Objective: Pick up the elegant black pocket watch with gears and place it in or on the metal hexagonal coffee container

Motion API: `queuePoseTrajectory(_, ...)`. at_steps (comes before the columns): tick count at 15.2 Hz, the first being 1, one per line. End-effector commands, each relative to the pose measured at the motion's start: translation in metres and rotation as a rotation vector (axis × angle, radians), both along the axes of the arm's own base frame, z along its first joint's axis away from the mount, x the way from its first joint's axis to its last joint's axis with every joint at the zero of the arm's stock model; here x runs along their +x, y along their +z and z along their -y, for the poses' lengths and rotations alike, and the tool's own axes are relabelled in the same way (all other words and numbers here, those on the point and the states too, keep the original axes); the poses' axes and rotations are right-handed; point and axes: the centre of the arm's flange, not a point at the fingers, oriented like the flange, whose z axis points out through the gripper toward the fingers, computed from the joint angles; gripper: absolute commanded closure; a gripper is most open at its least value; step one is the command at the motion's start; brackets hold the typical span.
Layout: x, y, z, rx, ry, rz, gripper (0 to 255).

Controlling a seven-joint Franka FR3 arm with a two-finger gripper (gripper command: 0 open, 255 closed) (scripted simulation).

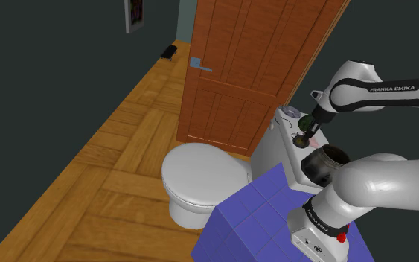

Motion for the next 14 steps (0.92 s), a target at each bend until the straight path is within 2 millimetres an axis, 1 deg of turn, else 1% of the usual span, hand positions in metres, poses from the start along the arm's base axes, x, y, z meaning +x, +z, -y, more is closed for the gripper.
queuePoseTrajectory(1, 0.0, 0.008, 0.0, 0.0, 0.0, 0.0, 255)
queuePoseTrajectory(14, 0.0, 0.077, 0.0, 0.0, 0.0, 0.0, 255)
